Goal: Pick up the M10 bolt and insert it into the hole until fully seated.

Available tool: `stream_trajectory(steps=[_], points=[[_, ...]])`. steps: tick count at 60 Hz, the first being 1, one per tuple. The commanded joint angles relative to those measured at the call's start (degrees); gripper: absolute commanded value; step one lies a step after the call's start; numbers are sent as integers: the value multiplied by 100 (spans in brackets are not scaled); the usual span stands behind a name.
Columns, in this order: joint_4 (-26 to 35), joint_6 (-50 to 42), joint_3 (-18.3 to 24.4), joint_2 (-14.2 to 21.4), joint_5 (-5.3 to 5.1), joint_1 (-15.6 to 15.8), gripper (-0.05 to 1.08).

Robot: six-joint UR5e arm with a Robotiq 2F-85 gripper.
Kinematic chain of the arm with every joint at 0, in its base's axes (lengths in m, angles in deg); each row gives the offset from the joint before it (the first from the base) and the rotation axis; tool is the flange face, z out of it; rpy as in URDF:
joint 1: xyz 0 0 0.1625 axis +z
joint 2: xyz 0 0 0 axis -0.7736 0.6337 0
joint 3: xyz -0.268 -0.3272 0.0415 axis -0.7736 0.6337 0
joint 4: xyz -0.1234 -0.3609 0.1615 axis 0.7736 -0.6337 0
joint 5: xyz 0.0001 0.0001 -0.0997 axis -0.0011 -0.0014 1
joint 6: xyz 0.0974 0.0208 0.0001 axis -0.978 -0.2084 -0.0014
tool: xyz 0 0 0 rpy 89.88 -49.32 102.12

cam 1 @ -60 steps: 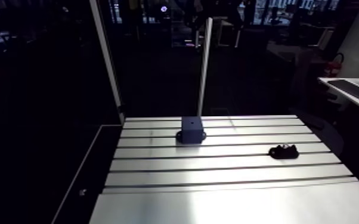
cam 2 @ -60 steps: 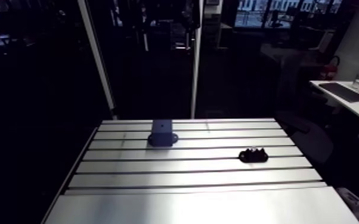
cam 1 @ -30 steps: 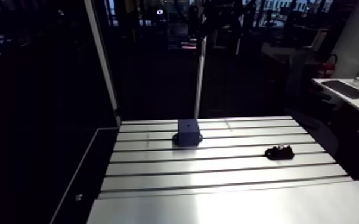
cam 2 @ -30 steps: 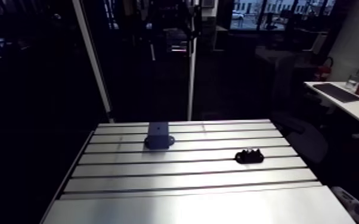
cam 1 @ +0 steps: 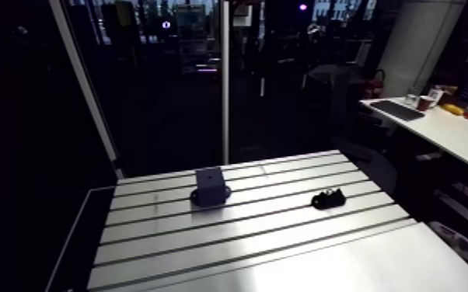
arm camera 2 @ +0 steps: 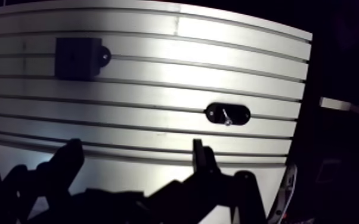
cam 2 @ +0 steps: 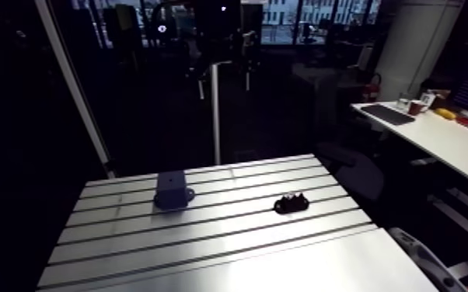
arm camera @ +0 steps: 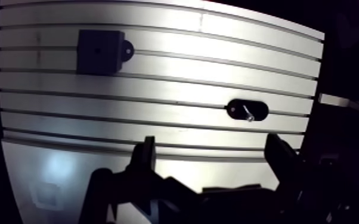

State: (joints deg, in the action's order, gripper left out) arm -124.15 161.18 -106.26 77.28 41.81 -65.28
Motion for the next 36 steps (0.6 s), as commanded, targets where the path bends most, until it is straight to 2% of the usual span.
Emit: stream_trajectory(steps=[1,4,10,17,19,36], points=[[-447,466,-410,30,-70,-448,1],[-484,504,-438,23,-97,-493,1],[-560,563,-519,22,-219,-677,1],[-643,563,-571,-12,-274,-818,1],[-721,572,-631,-30,-325,-866,1],[-1268,977,-976,-65,-355,-1032,1]])
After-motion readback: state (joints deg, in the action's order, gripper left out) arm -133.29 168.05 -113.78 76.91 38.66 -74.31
